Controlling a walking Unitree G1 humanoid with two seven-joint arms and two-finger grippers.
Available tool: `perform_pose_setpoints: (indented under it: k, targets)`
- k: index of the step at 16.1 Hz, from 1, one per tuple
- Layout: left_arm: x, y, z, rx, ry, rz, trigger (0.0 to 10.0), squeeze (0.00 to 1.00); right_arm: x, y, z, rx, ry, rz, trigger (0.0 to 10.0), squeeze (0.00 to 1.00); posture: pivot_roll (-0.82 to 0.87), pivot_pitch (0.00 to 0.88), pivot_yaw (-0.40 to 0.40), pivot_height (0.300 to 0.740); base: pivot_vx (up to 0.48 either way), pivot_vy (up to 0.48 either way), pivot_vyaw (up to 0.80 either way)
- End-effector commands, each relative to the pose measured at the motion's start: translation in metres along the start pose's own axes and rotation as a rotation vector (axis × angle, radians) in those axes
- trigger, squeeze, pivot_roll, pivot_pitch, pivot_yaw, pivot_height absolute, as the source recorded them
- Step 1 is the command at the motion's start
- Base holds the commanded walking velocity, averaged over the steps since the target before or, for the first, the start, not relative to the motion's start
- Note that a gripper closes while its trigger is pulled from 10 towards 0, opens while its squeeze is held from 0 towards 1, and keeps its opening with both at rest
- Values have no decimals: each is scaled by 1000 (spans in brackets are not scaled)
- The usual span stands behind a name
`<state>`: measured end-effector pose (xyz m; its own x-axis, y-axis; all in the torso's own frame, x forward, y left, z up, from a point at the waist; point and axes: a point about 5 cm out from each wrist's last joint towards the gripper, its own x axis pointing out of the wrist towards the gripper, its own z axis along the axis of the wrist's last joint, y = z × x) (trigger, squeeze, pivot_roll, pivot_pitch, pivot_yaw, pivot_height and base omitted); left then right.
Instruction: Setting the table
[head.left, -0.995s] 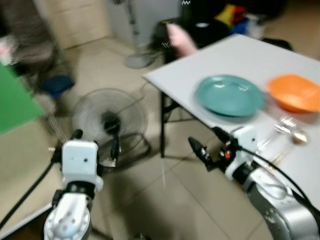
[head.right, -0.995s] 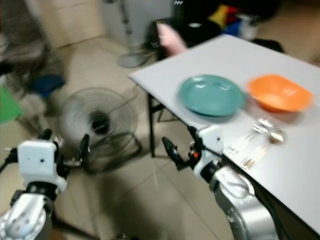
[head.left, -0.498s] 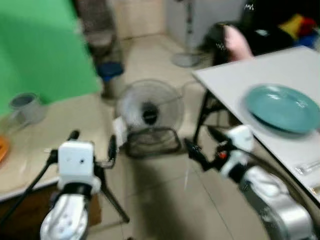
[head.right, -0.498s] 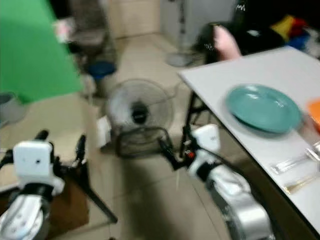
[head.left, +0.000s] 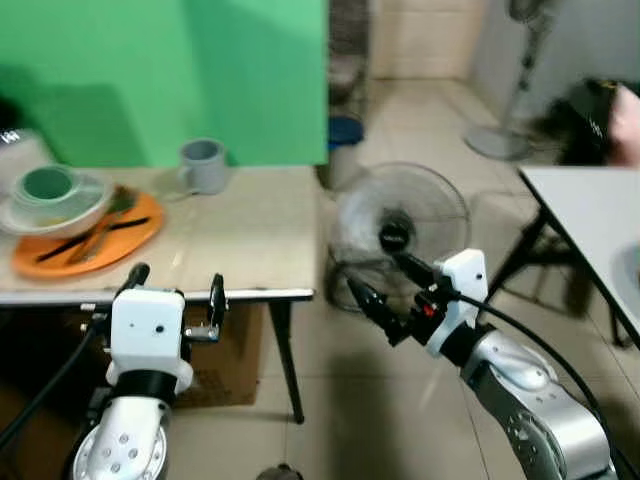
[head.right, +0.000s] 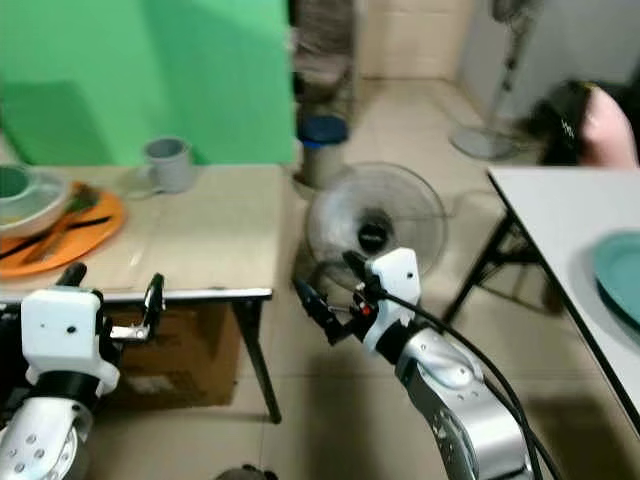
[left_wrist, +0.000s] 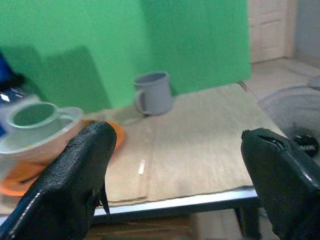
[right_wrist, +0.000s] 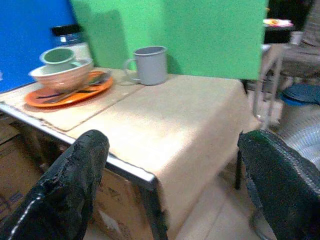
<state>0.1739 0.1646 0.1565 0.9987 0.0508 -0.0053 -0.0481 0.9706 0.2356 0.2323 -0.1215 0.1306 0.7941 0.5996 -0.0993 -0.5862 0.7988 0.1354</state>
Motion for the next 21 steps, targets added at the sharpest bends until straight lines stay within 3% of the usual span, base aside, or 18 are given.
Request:
perform_pose_setpoints:
  k: [1,4,6,7,8,14,17,21]
  targets:
    - [0,-2,4,9,-31,-14,10000,0,-1,-5,3,-9,-11,-22,10000,1000,0,0,44,740,0,0,794]
    - [-1,1,5,-2,-46,10,10000,0,1,-8,5,-23,-49,-74,10000,1000,0,0,46,740,0,0,790]
    - [1,6,6,-11,-50,31,10000,0,6,-22,6,-30,-73,-213,10000,1000,1,0,54,740,0,0,791]
    - [2,8,7,-5,-56,27,10000,0,10,-18,3,-36,-39,-148,10000,0,-1,0,58,740,244,0,0]
    - [2,9,7,-2,-61,21,10000,0,12,-15,2,-49,-14,-98,10000,0,-1,0,58,740,266,0,0]
    - [2,14,8,8,-71,22,10000,0,14,-11,2,-87,-21,-59,10000,0,14,0,46,740,317,0,0]
    - [1,13,8,9,-71,18,10000,0,15,-13,2,-78,-20,-63,10000,0,19,0,39,740,347,0,800]
    - [-2,12,8,16,-67,8,10000,0,17,-17,4,-77,-28,-77,10000,0,23,0,30,740,349,0,0]
